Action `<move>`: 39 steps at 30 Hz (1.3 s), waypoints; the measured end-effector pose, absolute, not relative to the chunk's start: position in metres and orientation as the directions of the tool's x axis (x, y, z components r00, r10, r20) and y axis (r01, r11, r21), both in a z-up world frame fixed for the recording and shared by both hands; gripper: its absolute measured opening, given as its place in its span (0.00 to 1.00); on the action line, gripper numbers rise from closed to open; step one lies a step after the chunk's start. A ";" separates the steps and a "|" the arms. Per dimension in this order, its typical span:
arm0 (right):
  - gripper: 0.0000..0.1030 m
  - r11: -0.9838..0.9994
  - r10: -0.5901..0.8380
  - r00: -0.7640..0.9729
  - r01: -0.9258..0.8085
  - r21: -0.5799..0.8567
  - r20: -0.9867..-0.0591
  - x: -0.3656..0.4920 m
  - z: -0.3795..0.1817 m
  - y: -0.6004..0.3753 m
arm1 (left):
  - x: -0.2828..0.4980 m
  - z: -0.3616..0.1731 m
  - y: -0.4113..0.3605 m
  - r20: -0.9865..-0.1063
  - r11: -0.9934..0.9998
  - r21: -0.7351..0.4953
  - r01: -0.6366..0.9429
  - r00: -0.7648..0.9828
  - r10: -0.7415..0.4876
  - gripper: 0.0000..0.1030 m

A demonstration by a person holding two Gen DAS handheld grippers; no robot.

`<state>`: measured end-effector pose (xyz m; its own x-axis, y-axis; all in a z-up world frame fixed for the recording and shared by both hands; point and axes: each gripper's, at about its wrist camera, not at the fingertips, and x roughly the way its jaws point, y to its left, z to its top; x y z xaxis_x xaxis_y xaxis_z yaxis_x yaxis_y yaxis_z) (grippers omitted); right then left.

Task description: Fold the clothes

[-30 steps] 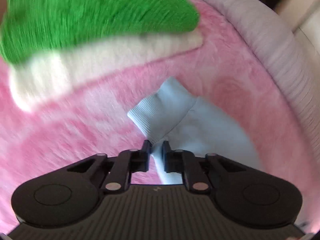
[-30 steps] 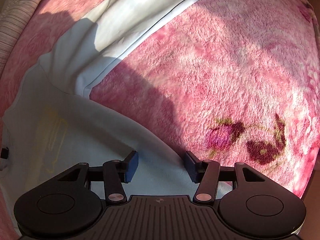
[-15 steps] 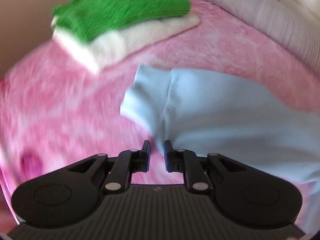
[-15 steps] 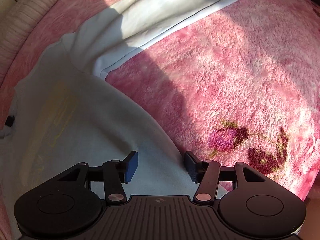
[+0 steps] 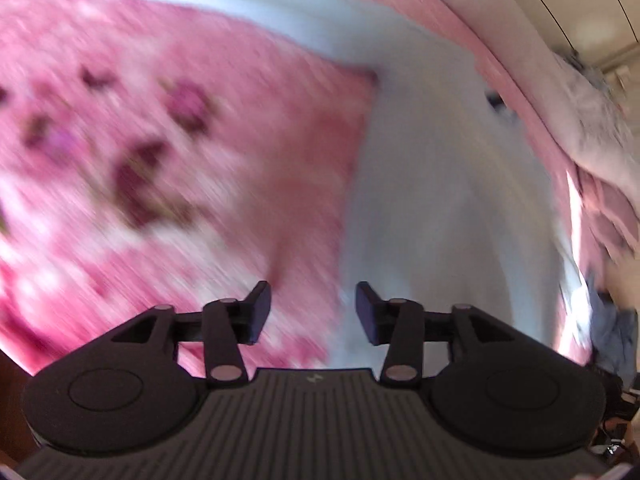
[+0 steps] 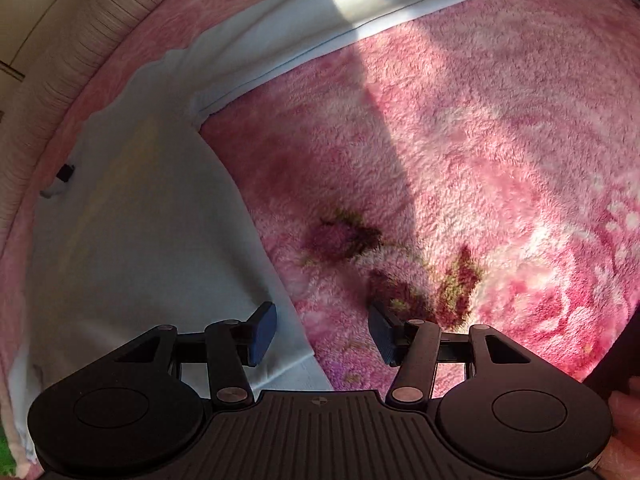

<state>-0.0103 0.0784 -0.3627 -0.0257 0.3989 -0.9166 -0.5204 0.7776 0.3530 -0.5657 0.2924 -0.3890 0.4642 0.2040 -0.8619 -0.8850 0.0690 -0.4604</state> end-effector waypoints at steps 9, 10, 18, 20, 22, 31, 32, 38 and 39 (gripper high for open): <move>0.53 0.605 0.562 -0.228 -0.542 0.583 -0.795 -0.007 -0.387 0.041 | -0.545 -0.400 0.268 -0.841 0.031 -0.453 -0.891 0.439 0.316 0.09; 0.44 0.585 0.568 -0.248 -0.550 0.596 -0.785 -0.010 -0.392 0.042 | -0.539 -0.398 0.267 -0.838 0.052 -0.462 -0.885 0.455 0.301 0.03; 0.04 0.397 0.621 -0.252 -0.715 0.576 -0.742 -0.016 -0.344 0.046 | -0.532 -0.348 0.220 -0.813 0.148 -0.376 -0.915 0.403 0.420 0.02; 0.04 0.397 0.600 -0.255 -0.728 0.558 -0.759 -0.018 -0.345 0.040 | -0.522 -0.362 0.207 -0.853 0.169 -0.298 -0.940 0.341 0.394 0.02; 0.04 0.443 0.528 -0.260 -0.728 0.523 -0.809 -0.021 -0.365 0.039 | -0.514 -0.374 0.202 -0.878 0.158 -0.236 -0.959 0.280 0.389 0.03; 0.22 0.327 0.530 -0.055 -0.907 0.263 -0.846 -0.047 -0.337 0.053 | -0.505 -0.350 0.189 -0.845 0.119 -0.136 -0.984 0.178 0.504 0.11; 0.22 0.313 0.540 -0.057 -0.913 0.262 -0.840 -0.048 -0.338 0.054 | -0.501 -0.352 0.190 -0.848 0.133 -0.144 -0.981 0.191 0.493 0.13; 0.23 0.253 0.375 -0.098 -0.946 0.204 -0.922 -0.061 -0.364 0.070 | -0.483 -0.372 0.198 -0.916 0.236 -0.088 -0.968 0.172 0.362 0.14; 0.23 0.249 0.364 -0.094 -0.949 0.194 -0.927 -0.060 -0.362 0.070 | -0.486 -0.366 0.203 -0.913 0.237 -0.104 -0.966 0.187 0.362 0.14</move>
<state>-0.0601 0.0697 -0.3621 -0.0945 0.3642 -0.9265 -0.9489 0.2486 0.1945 -0.4858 0.2026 -0.3664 0.1867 0.3620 -0.9133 -0.9660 0.2369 -0.1035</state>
